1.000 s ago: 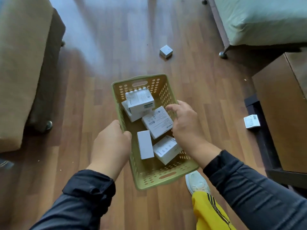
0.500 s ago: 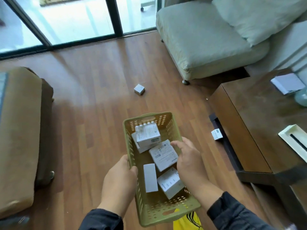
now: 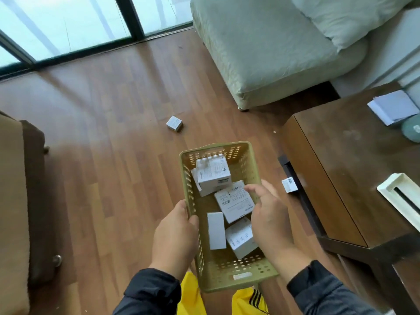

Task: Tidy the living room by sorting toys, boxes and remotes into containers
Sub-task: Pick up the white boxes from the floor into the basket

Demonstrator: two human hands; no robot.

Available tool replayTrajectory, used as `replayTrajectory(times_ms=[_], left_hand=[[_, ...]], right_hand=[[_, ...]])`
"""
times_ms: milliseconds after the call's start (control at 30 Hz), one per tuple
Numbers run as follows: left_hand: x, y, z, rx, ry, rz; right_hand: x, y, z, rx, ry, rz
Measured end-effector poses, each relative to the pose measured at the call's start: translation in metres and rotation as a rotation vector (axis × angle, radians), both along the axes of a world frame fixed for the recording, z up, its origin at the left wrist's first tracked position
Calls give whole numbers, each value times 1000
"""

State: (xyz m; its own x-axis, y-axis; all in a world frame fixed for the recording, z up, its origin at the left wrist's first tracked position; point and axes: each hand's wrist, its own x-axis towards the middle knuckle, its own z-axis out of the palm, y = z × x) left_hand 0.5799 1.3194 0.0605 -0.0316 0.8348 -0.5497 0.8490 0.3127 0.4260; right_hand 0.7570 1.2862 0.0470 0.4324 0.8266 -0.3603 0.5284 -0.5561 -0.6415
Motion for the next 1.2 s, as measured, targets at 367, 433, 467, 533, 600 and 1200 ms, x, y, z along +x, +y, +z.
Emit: replayTrajectory(times_ms=[367,433,467,533,600,1200], left_hand=[[34,135,-16,28,22,-294],[40,151,-21,28,33,-318],[43,157,-25,21,39,-327],[51,165,-33,-3,40,-340],[60,168,-44,-34,39,-351],[152,241,-281,-10,72,-365]], right_hand=[[12,79,-21,69,-62,-285],[15,90,-27,68,-53,-329],[18,93,-30,60,-46,-342],[24,99,-38,35,-47,-347],[32,101,-49,9,-32,-352],[125,164,-273,-37,-63,-307]])
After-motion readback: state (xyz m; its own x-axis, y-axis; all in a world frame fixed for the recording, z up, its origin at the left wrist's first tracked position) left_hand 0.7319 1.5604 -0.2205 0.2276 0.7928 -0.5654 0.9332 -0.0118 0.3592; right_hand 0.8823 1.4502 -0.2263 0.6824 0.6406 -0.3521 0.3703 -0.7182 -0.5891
